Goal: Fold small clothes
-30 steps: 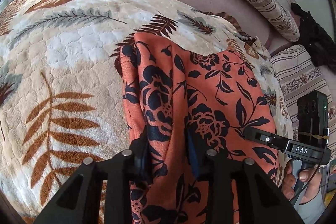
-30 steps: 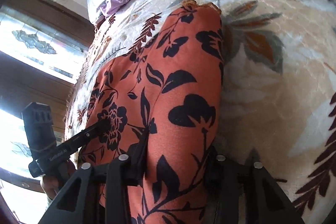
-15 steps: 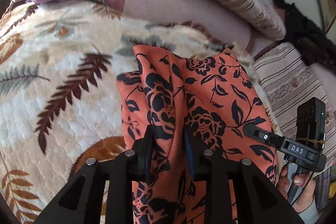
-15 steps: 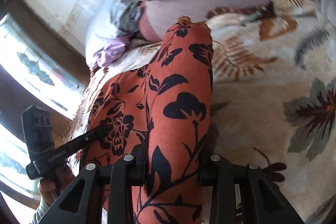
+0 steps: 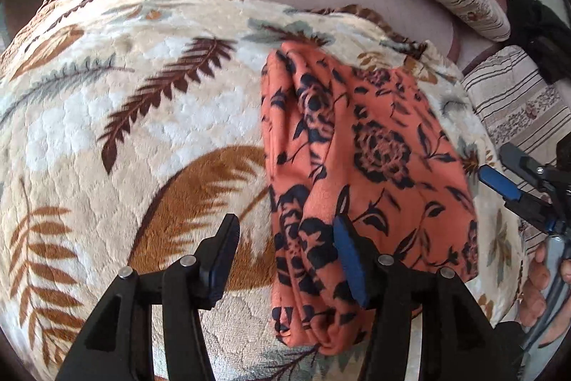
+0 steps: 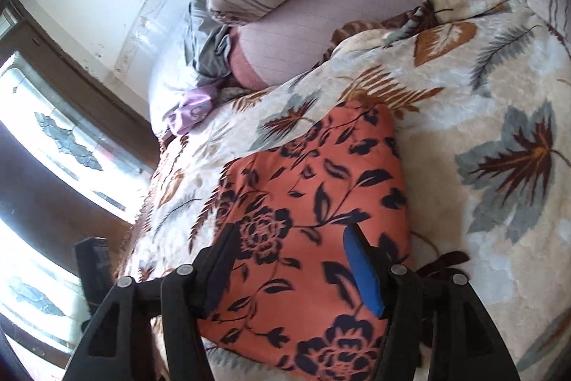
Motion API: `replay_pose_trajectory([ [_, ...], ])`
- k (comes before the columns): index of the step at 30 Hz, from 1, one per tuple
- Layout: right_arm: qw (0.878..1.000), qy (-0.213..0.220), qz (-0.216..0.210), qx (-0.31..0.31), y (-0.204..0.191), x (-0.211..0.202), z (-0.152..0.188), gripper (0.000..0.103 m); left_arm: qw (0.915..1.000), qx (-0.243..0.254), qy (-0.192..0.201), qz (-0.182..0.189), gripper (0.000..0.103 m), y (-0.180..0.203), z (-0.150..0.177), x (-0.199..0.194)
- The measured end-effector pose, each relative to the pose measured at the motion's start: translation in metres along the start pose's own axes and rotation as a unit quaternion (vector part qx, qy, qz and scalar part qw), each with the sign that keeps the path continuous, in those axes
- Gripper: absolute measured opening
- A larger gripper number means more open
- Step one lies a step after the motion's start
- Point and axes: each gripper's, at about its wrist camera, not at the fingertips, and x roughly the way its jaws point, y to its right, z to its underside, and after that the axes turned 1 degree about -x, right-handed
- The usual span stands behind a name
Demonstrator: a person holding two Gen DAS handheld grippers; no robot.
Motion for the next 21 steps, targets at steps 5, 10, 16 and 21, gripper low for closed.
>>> replay_pose_trajectory([
  [5,0.997,-0.056,0.04,0.025,0.002,0.042,0.028,0.077,0.9989,-0.015,0.02,-0.039,0.076,0.004,0.01,-0.019],
  [10,0.991,0.0,0.118,-0.055,-0.051,-0.001,0.051,0.09,0.9919,0.013,0.084,-0.094,0.083,0.018,0.034,-0.065],
  [16,0.973,-0.014,0.209,-0.103,-0.064,-0.024,0.114,0.099,0.988,0.016,0.108,-0.109,0.086,0.032,0.067,-0.097],
  [21,0.963,-0.002,0.25,-0.102,-0.064,-0.047,0.146,0.103,0.9859,0.013,0.117,-0.119,0.088,0.041,0.085,-0.114],
])
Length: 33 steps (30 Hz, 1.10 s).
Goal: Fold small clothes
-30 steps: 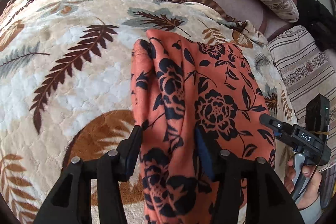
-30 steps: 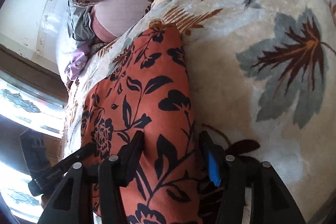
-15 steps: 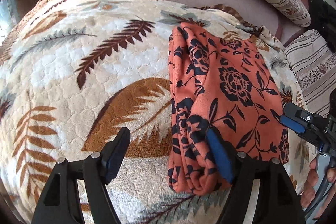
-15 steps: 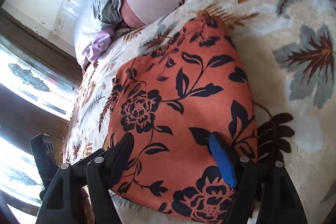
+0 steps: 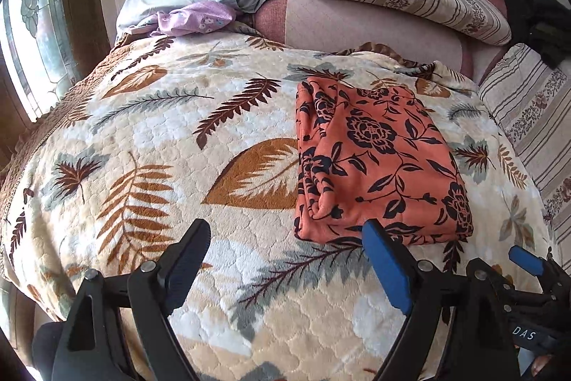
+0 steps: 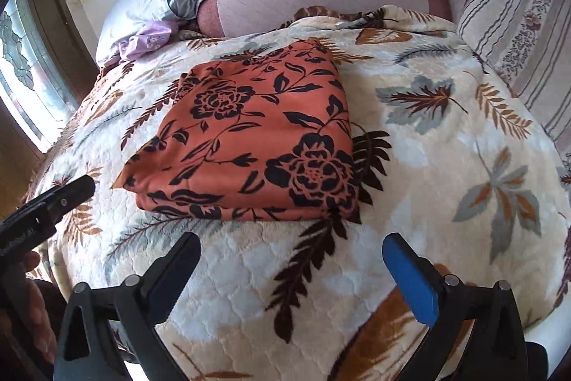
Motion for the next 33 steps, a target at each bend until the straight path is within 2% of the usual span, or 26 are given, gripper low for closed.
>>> replay_pose_trajectory([
  [9,0.999,0.023,0.027,-0.007,0.002,-0.031,0.006,0.103,0.9998,-0.007,0.021,-0.002,0.089,0.005,0.008,-0.028],
  [14,0.999,0.028,0.032,-0.011,0.0,-0.036,0.007,0.103,0.9995,0.007,0.027,-0.013,0.089,0.01,0.009,-0.033],
  [19,0.999,0.025,0.033,-0.017,-0.002,-0.035,0.007,0.103,0.9997,0.011,0.02,-0.001,0.089,0.014,0.008,-0.035],
  [22,0.999,0.025,0.033,-0.017,-0.002,-0.035,0.007,0.103,0.9998,0.015,0.016,0.002,0.101,0.017,0.006,-0.036],
  [33,0.998,0.028,0.042,-0.027,-0.004,-0.034,-0.005,0.103,0.9993,0.021,0.029,-0.007,0.101,0.023,-0.002,-0.041],
])
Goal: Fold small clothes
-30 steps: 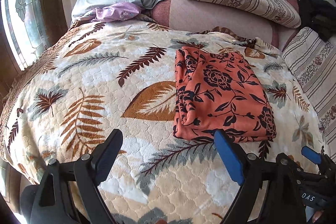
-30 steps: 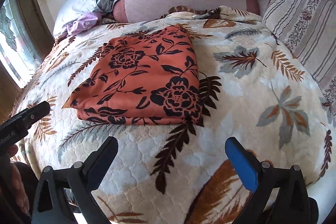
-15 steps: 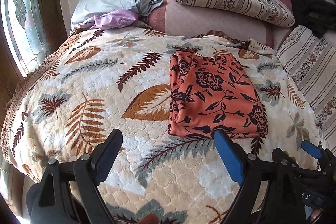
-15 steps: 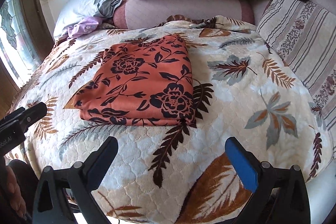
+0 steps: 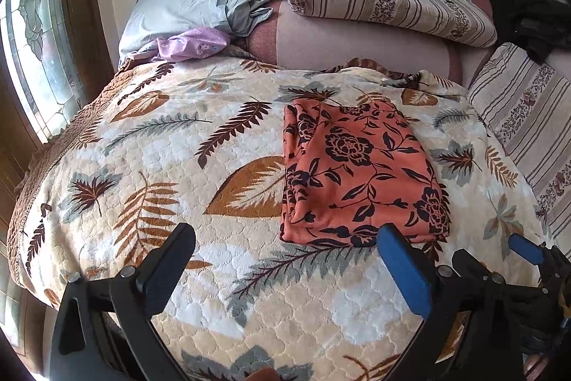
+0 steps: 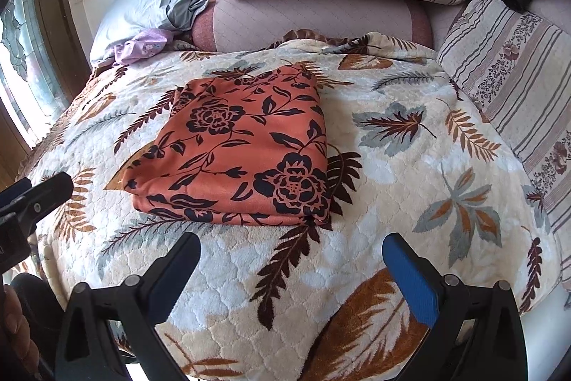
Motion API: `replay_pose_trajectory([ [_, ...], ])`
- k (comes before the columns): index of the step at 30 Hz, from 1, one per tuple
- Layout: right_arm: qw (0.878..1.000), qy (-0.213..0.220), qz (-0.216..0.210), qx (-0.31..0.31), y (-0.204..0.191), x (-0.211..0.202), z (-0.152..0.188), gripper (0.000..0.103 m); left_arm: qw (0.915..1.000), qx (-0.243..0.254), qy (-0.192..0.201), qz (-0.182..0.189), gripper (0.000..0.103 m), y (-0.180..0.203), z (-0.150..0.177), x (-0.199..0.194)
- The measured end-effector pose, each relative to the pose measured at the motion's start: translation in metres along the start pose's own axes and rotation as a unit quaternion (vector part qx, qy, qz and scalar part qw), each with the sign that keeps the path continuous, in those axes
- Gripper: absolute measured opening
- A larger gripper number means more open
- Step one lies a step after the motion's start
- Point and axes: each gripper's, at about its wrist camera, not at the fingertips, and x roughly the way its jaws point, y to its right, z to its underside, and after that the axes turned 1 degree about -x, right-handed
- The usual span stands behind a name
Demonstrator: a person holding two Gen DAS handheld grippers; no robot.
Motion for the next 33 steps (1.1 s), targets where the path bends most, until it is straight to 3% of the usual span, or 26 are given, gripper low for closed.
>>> replay_pose_trajectory([
  [4,1.0,0.001,0.004,-0.002,0.0,0.0,-0.003,0.103,0.9999,-0.001,-0.003,-0.014,0.101,-0.001,-0.002,0.005],
  [16,1.0,0.001,0.009,-0.012,-0.008,0.002,-0.014,0.103,0.9998,-0.004,-0.018,-0.003,0.101,-0.004,-0.005,0.016],
  [33,1.0,-0.002,0.007,-0.018,-0.015,0.008,-0.022,0.103,0.9998,0.019,-0.003,-0.007,0.101,0.003,-0.012,0.016],
])
